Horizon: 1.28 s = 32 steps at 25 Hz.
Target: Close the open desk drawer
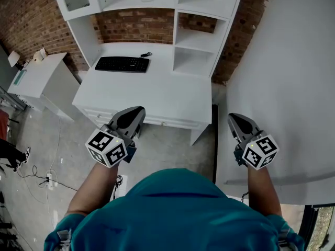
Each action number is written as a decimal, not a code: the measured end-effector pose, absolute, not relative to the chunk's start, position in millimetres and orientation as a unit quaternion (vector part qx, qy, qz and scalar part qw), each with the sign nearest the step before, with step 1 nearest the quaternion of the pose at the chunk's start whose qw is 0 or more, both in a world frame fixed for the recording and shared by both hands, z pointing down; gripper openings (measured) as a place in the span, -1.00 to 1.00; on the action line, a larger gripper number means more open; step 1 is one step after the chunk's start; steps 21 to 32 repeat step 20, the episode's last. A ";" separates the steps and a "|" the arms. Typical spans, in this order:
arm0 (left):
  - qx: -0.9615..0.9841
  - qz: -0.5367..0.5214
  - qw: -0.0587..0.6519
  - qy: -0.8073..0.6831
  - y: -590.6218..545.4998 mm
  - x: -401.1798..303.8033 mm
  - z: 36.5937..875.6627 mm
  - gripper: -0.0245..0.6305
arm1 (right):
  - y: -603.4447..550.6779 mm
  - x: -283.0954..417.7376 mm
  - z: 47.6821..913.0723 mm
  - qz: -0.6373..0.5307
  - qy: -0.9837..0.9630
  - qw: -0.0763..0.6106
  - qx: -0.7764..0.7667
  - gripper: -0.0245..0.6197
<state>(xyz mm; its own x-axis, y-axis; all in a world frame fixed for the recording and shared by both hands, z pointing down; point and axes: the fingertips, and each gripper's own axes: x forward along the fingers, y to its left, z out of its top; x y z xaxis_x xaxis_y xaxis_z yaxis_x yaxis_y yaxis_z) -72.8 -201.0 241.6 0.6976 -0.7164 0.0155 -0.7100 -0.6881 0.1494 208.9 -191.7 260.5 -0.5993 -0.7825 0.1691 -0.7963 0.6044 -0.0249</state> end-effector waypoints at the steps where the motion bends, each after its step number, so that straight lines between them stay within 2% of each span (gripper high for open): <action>1: 0.918 -0.022 0.072 -0.388 -200.8 -72.7 241.0 -0.86 | -191.4 209.1 260.4 0.050 -0.893 0.071 0.442 -0.86; 32: 0.919 -0.023 0.071 -0.386 -192.1 -72.6 232.8 -0.86 | -186.7 208.1 255.1 0.048 -0.895 0.071 0.438 -0.86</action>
